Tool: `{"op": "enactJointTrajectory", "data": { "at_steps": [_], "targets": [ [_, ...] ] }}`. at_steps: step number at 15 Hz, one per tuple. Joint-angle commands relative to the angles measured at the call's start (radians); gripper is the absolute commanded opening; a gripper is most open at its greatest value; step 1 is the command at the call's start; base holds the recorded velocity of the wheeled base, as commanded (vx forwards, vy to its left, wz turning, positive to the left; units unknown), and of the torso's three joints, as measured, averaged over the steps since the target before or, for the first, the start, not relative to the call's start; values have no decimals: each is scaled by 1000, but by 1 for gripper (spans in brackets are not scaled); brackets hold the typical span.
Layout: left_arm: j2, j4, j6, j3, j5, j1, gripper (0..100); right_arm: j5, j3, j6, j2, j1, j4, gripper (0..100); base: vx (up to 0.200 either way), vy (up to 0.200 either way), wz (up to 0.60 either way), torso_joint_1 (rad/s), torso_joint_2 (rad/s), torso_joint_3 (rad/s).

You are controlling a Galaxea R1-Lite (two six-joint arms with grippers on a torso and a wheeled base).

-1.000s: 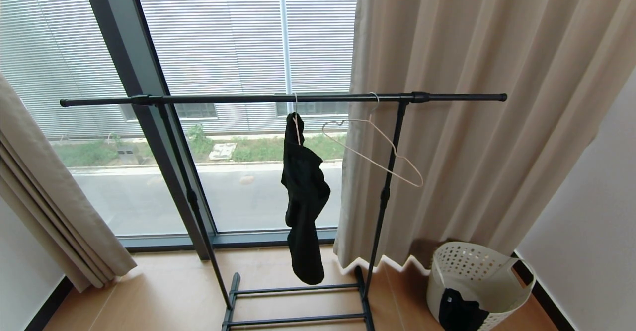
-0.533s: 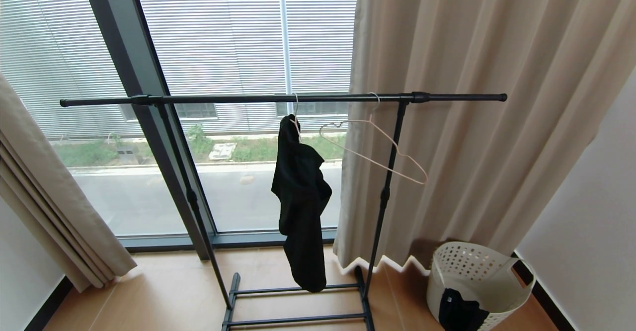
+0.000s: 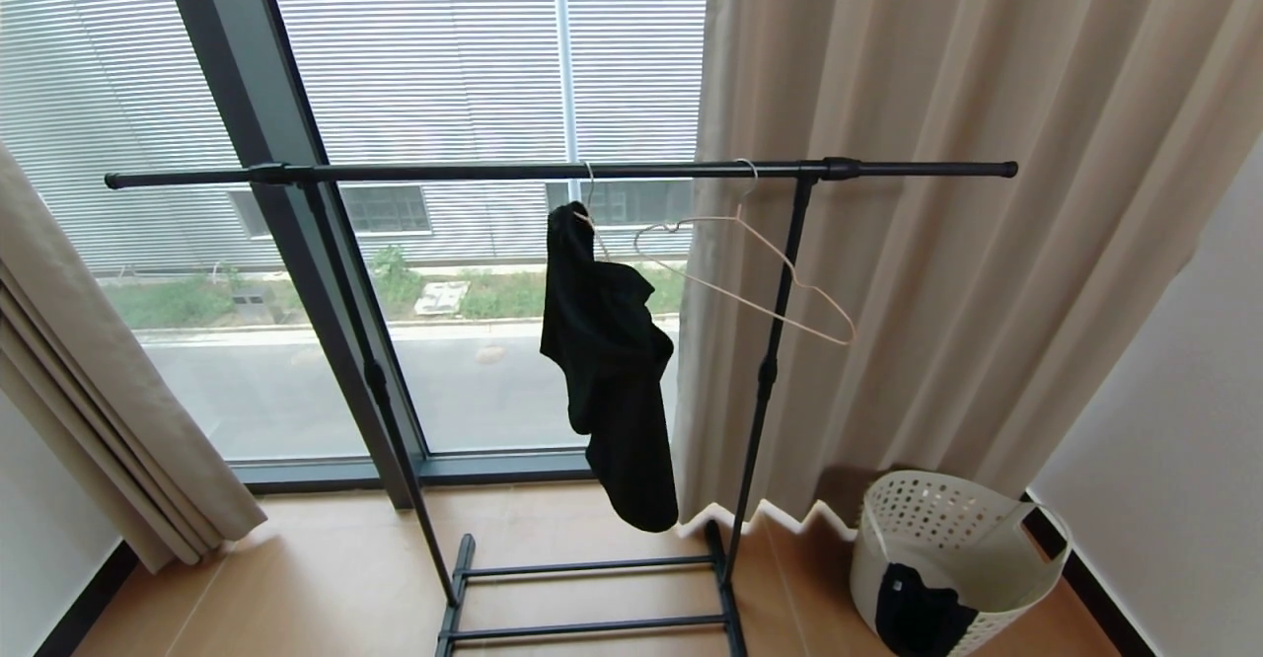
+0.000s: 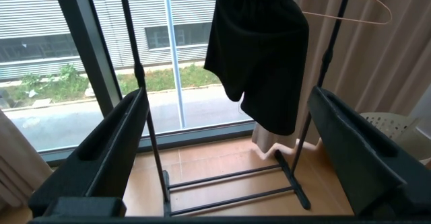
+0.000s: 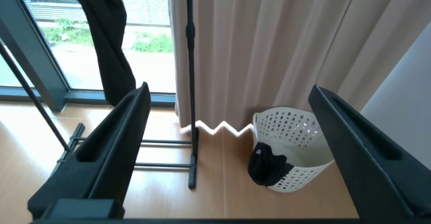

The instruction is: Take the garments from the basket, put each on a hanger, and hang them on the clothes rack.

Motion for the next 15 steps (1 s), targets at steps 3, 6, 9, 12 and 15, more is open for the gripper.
{"op": "enactJointTrajectory", "data": {
  "at_steps": [3, 6, 9, 12, 15],
  "targets": [
    [1, 0, 1, 0, -1, 0, 100, 0, 0, 0, 2, 0, 0, 100, 0, 0, 0, -144, 343, 185],
    [1, 0, 0, 0, -1, 0, 100, 0, 0, -3, 2, 0, 1, 100, 0, 0, 0, -154, 349, 198],
    [1, 0, -2, 0, -1, 0, 100, 0, 0, -1, 2, 0, -2, 100, 0, 0, 0, -160, 364, 206],
    [1, 0, -3, 0, 0, 0, 100, 0, 0, -1, 2, 0, 0, 100, 0, 0, 0, -163, 391, 217],
    [1, 0, -3, 0, 0, 0, 100, 0, 0, -1, 2, 0, 0, 100, 0, 0, 0, -191, 463, 269]
  ]
}}
